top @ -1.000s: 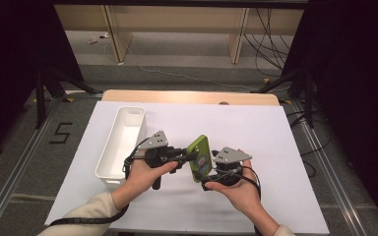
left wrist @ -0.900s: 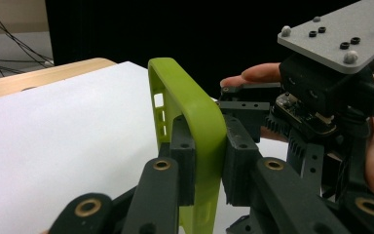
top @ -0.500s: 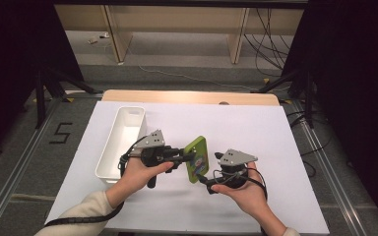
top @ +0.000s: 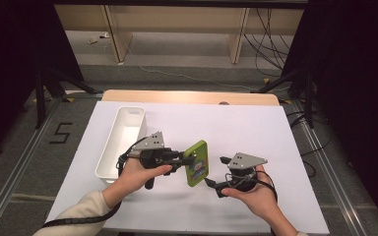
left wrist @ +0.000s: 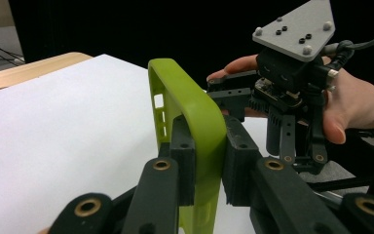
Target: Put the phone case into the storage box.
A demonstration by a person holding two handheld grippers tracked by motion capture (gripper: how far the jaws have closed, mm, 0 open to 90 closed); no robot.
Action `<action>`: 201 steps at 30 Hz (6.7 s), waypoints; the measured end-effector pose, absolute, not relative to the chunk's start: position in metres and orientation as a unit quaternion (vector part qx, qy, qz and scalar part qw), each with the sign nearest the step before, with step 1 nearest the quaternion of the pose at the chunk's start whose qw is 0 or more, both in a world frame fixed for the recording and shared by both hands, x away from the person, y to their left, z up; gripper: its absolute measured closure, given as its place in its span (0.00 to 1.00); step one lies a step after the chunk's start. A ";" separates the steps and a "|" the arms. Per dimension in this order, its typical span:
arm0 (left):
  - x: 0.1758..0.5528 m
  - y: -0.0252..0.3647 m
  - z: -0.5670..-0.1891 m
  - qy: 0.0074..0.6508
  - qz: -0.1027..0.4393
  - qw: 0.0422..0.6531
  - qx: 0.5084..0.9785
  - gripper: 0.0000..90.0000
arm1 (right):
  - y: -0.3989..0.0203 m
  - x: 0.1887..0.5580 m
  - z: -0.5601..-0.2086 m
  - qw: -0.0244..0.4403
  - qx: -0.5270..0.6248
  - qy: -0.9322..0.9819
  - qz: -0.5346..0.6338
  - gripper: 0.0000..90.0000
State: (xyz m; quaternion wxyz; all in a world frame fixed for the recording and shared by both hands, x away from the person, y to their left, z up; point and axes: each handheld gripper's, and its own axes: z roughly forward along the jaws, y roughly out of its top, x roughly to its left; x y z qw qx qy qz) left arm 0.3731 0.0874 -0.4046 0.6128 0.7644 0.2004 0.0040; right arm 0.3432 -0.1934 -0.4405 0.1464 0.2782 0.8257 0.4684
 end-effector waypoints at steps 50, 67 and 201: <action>0.364 0.080 -0.399 0.147 -0.026 0.616 0.773 0.86 | -0.201 0.368 -0.468 0.035 0.162 0.857 0.487 0.44; 0.365 0.079 -0.401 0.148 -0.023 0.617 0.773 0.86 | -0.200 0.369 -0.468 0.028 0.157 0.851 0.501 0.57; 0.380 0.064 -0.380 0.342 0.243 0.593 0.687 0.17 | -0.170 0.354 -0.441 0.154 0.332 0.777 0.511 0.17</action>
